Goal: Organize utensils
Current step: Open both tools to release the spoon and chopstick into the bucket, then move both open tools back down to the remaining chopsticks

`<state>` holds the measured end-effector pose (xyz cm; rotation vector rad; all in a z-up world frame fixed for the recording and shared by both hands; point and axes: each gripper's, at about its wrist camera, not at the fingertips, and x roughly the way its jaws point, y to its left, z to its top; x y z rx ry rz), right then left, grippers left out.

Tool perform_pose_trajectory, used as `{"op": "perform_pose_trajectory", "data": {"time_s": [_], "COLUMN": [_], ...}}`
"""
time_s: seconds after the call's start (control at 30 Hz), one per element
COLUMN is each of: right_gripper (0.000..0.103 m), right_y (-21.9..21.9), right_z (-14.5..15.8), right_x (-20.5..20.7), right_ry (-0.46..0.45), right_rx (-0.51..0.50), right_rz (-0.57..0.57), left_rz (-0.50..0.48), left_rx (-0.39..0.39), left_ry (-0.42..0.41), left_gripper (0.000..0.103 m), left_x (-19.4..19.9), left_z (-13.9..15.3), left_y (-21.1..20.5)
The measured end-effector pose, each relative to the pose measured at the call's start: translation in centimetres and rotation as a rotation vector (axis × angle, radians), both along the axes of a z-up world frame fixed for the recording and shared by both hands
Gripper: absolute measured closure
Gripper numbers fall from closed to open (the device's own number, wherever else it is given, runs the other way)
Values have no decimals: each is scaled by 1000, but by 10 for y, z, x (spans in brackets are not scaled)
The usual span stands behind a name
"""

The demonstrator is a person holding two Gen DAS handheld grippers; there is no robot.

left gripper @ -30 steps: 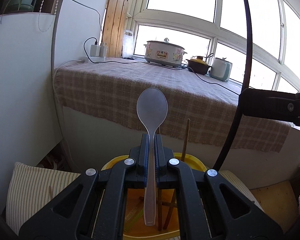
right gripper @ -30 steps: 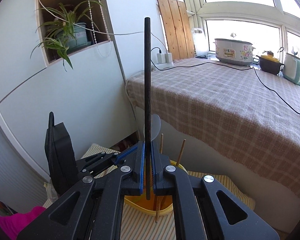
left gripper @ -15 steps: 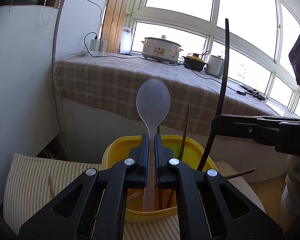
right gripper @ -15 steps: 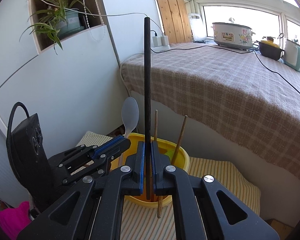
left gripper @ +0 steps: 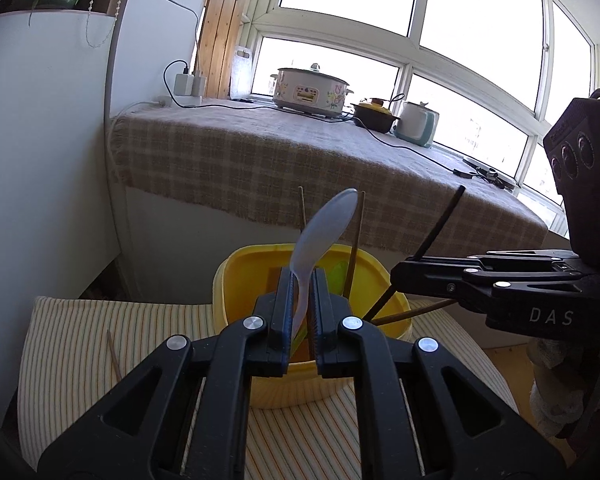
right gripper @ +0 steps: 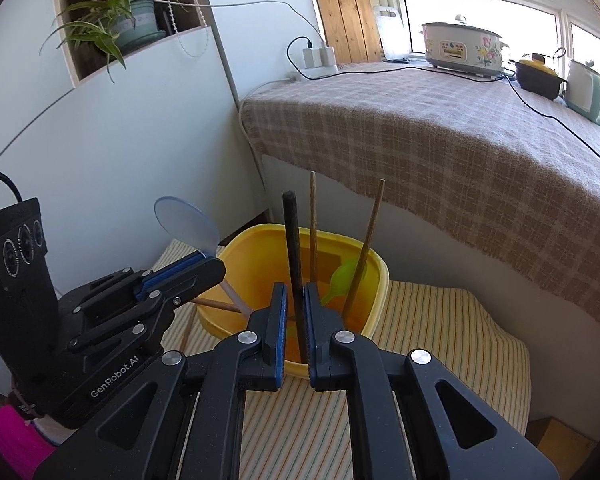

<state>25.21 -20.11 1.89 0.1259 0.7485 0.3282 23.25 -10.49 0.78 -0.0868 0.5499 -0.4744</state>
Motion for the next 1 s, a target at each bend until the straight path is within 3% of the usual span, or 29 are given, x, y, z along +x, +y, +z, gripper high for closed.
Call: {"op": "perform_pose_trajectory", "data": {"time_s": [0.1,0.5,0.63,1.0], "right_gripper": [78,76,66,52], "right_y": [-1,7,20,71], "right_z": [1,10,15,11], "right_x": [-5,-33,-48,-75], "right_ry": [-3,-19,-47,-94], "right_rx": [7,-35,-62,-132], "right_rz": [-5,-20,-4,61], "left_rz": [11,42,55,99], "left_rx": [1,-47,-24,0], "left_ry": [-1,32,26,75], "left_gripper": [92,92,92,92], "left_x": [-2,-25,-40,-78], "left_z": [0,3,9,11], "left_y": [2,33,47,96]}}
